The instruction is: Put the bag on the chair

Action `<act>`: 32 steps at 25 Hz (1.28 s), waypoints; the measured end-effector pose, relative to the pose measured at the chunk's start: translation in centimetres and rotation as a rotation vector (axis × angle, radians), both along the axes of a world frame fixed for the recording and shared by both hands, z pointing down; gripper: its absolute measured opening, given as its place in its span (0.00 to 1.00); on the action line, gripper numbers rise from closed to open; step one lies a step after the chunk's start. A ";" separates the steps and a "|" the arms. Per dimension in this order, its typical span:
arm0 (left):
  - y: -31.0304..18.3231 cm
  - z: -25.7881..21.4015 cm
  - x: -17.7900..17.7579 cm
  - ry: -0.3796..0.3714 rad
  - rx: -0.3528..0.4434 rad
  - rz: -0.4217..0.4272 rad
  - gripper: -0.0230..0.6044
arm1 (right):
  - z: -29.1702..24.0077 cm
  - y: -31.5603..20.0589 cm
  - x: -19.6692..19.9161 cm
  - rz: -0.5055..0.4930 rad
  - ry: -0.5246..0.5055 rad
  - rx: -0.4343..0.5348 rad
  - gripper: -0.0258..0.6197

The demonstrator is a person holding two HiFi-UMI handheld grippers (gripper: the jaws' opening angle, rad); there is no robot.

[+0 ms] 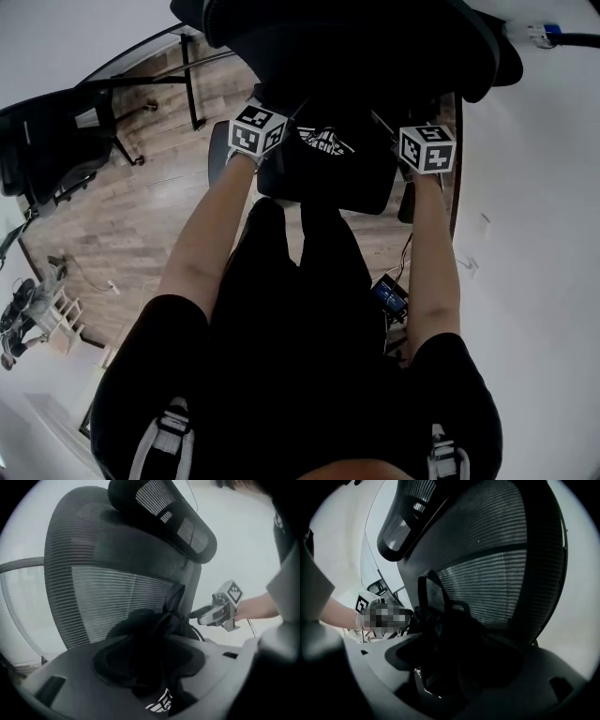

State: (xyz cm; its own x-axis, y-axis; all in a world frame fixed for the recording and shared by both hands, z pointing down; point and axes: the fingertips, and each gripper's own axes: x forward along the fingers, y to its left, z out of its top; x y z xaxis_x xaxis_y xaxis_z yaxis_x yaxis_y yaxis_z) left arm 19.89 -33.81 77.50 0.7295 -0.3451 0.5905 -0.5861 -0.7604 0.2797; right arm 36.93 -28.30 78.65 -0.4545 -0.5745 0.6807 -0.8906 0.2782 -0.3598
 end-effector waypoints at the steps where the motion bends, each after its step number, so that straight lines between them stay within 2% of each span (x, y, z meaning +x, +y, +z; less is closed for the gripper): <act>1: -0.1 -0.9 -0.3 0.011 -0.003 -0.017 0.33 | -1.0 -0.1 0.2 0.002 -0.004 0.012 0.63; 4: 0.6 -3.8 -0.9 0.051 -0.011 -0.050 0.34 | -4.2 0.0 0.0 -0.003 -0.020 0.055 0.63; 8: 2.7 -8.9 -1.0 0.077 0.020 -0.031 0.34 | -9.1 1.0 -1.7 -0.035 -0.057 0.113 0.63; 11: 4.4 -13.5 -0.8 0.086 0.072 0.010 0.34 | -12.9 2.3 -3.6 -0.085 -0.064 0.156 0.63; 16: 7.3 -22.7 0.1 0.196 0.183 0.061 0.34 | -20.6 5.1 -6.6 -0.132 -0.062 0.270 0.63; 22: 10.9 -31.6 -0.3 0.294 0.282 0.125 0.34 | -30.5 9.1 -9.0 -0.100 -0.092 0.404 0.58; 27: 15.5 -38.2 -3.2 0.371 0.310 0.178 0.33 | -38.2 12.9 -13.7 -0.092 -0.109 0.523 0.56; 32: 19.4 -44.0 -6.4 0.397 0.398 0.250 0.30 | -44.7 16.4 -17.9 -0.087 -0.101 0.681 0.45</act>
